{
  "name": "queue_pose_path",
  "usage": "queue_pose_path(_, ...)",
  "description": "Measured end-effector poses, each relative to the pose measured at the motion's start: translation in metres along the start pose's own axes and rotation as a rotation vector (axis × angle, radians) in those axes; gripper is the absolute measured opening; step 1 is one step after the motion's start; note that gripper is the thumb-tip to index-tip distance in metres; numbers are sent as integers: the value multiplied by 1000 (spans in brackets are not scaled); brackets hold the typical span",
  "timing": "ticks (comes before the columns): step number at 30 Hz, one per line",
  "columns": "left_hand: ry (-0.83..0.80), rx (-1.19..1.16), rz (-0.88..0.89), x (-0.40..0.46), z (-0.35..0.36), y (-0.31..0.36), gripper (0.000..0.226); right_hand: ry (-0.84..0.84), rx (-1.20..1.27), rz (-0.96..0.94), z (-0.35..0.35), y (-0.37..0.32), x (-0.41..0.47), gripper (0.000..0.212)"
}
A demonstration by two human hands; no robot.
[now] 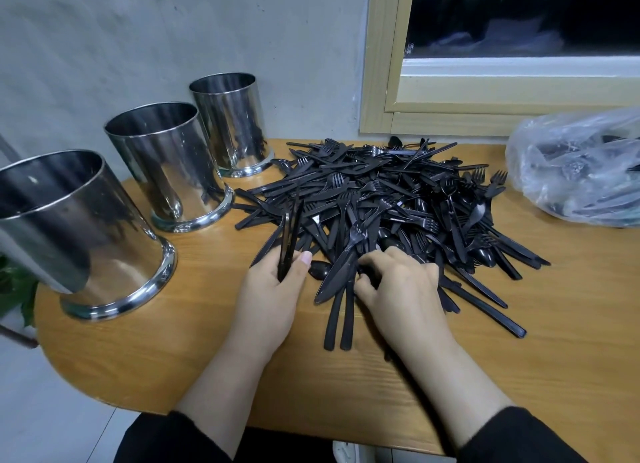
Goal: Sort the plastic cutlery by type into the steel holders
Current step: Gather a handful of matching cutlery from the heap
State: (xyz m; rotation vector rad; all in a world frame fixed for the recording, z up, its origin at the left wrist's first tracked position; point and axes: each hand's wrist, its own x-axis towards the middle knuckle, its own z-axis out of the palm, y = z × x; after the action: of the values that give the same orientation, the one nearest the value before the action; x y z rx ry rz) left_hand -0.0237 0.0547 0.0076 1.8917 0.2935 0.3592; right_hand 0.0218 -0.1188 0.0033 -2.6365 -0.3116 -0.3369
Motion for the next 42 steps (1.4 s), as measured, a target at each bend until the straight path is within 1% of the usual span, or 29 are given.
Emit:
queue_pose_path(4, 10, 12, 5, 0, 0, 0, 28, 17, 34, -3, 0, 1, -1, 15)
queue_pose_path(6, 9, 5, 6, 0, 0, 1, 29, 28, 41, -18, 0, 1, 0, 18)
queue_pose_path(7, 6, 4, 9, 0, 0, 1, 29, 25, 34, -25, -1, 1, 0, 25)
queue_pose_path(10, -9, -5, 12, 2, 0, 2, 30, -25, -42, -37, -4, -3, 1, 55)
queue_pose_path(12, -8, -2, 12, 2, -1, 2, 30, -56, -131, -67, -7, -8, 0, 63)
queue_pose_path(13, -7, -1, 12, 1, 0, 1, 30, -71, -168, -82, -9, -10, 0, 62)
queue_pose_path(15, -3, -7, 19, 1, 0, 1, 30, -89, -192, -94, -12, -14, 0, 52)
queue_pose_path(17, 3, -3, 30, 1, 0, 1, 31, -91, -164, -79, -15, -17, 2, 41)
queue_pose_path(19, 5, 4, 33, 1, 0, 1, 32, -96, -133, -51, -16, -19, 4, 35)
queue_pose_path(22, 4, 9, 43, 1, -1, 2, 34, -136, -84, 8, -15, -21, 5, 37)
queue_pose_path(24, -3, 0, 47, 1, -1, 2, 32, -135, -50, 35, -16, -21, 5, 36)
queue_pose_path(30, -13, 12, 41, 2, -3, 3, 30, -51, 169, 132, -34, -13, 8, 29)
queue_pose_path(33, -2, -1, 37, 1, -2, 3, 31, 50, 224, 147, -49, -2, 3, 27)
queue_pose_path(36, 9, -56, 9, 2, -3, 2, 39, 167, 275, 165, -63, 12, -10, 25)
queue_pose_path(39, 26, -191, -60, 0, -5, 5, 39, 246, 345, 114, -71, 19, -32, 25)
queue_pose_path(42, -46, -369, -153, -17, 2, 16, 33, 230, 448, -39, -64, 5, -55, 29)
